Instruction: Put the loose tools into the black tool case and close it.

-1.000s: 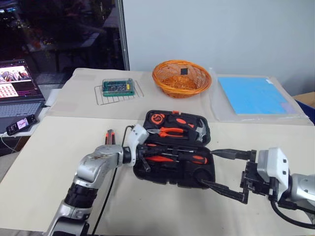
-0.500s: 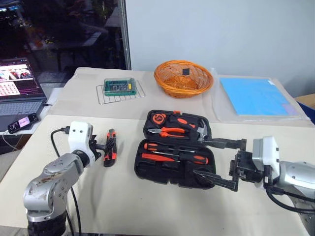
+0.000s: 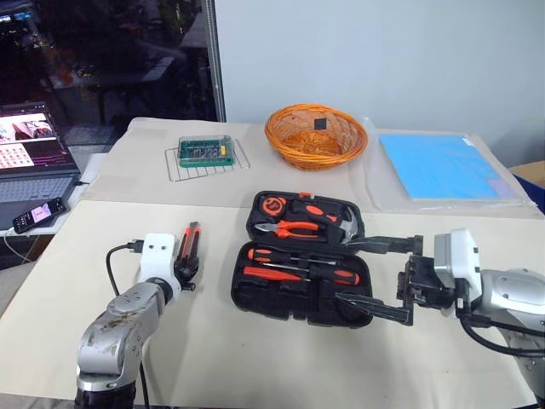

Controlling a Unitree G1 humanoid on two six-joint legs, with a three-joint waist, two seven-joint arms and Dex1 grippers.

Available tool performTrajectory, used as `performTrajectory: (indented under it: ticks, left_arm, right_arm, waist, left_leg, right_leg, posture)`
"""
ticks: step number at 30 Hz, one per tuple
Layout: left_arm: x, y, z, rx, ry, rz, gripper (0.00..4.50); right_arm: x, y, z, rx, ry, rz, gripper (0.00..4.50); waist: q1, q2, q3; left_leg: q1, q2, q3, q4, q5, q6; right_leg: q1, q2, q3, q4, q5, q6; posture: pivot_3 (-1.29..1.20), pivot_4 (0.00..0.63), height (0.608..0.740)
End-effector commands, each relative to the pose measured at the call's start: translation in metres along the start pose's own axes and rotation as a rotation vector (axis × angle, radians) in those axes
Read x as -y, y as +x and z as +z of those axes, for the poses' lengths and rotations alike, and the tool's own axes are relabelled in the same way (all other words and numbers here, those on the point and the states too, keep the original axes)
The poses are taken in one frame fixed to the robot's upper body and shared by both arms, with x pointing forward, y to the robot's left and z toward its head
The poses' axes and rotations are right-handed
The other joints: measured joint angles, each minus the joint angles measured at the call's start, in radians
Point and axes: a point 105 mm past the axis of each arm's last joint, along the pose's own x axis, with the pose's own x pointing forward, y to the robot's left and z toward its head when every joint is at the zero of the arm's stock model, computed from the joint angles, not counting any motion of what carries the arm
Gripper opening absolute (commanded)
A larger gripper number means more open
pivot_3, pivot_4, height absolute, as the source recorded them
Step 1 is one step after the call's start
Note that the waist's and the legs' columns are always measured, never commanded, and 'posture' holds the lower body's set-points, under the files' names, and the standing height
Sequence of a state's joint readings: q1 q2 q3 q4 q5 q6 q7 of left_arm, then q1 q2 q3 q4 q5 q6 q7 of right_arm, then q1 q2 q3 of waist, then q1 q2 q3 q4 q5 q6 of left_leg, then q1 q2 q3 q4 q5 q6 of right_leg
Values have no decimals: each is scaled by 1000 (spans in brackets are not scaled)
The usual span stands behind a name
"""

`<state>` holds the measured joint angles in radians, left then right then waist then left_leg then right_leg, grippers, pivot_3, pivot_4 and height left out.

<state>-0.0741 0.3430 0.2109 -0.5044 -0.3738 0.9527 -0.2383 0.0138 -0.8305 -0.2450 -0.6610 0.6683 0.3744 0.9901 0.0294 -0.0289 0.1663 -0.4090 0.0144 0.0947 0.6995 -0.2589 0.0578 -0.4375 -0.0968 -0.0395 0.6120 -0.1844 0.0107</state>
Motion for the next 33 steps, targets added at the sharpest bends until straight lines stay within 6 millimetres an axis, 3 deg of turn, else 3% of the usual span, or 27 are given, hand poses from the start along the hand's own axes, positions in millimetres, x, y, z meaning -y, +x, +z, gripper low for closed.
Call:
performTrajectory:
  ticks: [1, 5, 9, 13, 18, 33]
  left_arm:
    - [42, -22, 54, 229, 137, -433, 1786]
    - [77, -41, 46, 68, 475, -959, 1786]
    - [95, -28, 39, -10, 774, -1213, 1786]
    - [119, -5, 41, -35, 876, -1310, 1786]
    - [132, 3, 32, -95, 920, -1358, 1786]
    - [118, -5, 9, -295, 963, -1292, 1786]
  right_arm:
    - [-2, -4, 10, 11, -45, -22, 4500]
    - [-5, -13, 5, -23, -27, -46, 4500]
    - [-6, -23, 6, -54, -26, -79, 4500]
    - [-10, -27, 6, -79, -27, -101, 4500]
    - [-17, -29, 8, -93, -22, -122, 4500]
    - [-21, -30, 4, -116, -10, -146, 4500]
  waist:
    - [4, -1, 1]
    - [10, 0, 0]
    - [18, 4, -1]
    - [14, 3, -1]
    - [2, 3, -1]
    - [0, 3, -1]
  left_leg:
    - [-2, 0, 0, 0, 0, -1]
    - [-3, 0, 0, 0, 1, -1]
    - [-3, -1, 3, 0, 1, 0]
    - [-4, -1, 3, 1, 3, 7]
    - [-6, 0, 2, 1, 3, 8]
    - [-6, 0, 0, 4, 2, 8]
  right_leg:
    - [-2, 0, -1, 0, 0, 0]
    - [-3, 2, -2, 0, -1, -3]
    - [-2, 2, -1, -1, -3, 0]
    - [-2, 3, -1, -2, -4, 5]
    - [-2, 5, 0, -1, -3, 4]
    - [-1, 5, 0, 0, -5, 9]
  posture:
    - [0, 150, 740]
    - [0, 150, 740]
    - [0, 150, 740]
    - [0, 150, 740]
    - [0, 150, 740]
    - [0, 150, 740]
